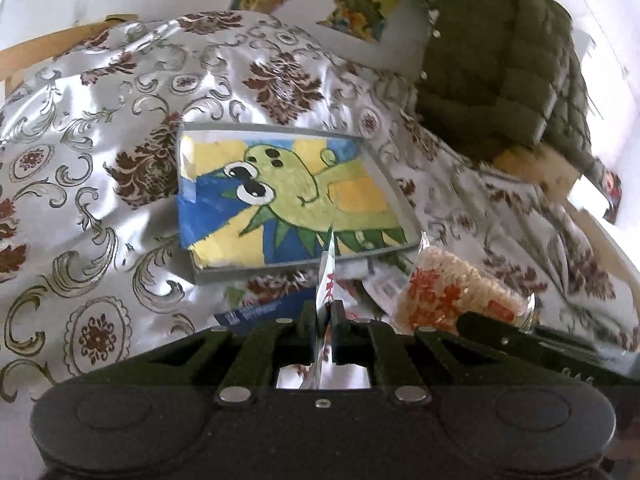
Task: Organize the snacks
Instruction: 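Carry the clear bag with the right tool while the left tool carries the bean packet over the tray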
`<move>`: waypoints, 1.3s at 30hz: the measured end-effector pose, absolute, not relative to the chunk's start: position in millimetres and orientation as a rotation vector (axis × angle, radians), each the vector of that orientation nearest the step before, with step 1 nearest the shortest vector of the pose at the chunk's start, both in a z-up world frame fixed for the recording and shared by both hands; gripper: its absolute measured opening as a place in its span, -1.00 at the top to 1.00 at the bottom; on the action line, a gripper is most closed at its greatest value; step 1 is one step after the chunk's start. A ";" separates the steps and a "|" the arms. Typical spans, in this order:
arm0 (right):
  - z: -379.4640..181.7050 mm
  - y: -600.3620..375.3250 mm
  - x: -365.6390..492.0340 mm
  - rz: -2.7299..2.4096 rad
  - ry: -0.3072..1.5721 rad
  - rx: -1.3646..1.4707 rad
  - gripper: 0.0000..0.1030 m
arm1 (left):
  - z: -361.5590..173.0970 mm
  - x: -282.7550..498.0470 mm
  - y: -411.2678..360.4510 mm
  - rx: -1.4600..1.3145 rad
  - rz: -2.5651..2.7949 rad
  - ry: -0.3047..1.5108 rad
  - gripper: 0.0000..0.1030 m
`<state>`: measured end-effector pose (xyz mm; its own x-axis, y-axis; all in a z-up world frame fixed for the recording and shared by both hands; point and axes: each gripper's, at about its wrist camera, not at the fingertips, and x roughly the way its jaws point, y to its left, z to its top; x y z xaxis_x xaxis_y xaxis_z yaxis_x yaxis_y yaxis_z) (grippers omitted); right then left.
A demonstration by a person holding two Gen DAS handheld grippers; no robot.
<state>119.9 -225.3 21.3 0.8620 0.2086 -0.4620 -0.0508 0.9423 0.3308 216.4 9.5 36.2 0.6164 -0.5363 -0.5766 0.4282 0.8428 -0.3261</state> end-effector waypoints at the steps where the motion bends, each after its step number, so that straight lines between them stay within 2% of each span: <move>1: 20.7 -223.4 124.4 0.134 0.508 0.325 0.58 | 37.0 219.8 10.2 -0.172 -0.554 0.715 0.88; 12: 34.5 -212.1 186.2 0.110 0.400 0.378 0.58 | 45.0 264.8 12.3 -0.203 -0.525 0.676 0.88; 19: 26.1 -223.5 233.3 0.106 0.400 0.462 0.58 | 59.9 316.4 -3.4 -0.183 -0.487 0.619 0.88; 27: -4.1 -232.8 297.0 0.145 0.399 0.621 0.58 | 46.7 374.7 -18.2 -0.163 -0.397 0.621 0.88; 39: -52.5 -234.7 348.1 0.144 0.489 0.570 0.57 | 7.5 422.2 -24.1 -0.308 -0.424 0.710 0.88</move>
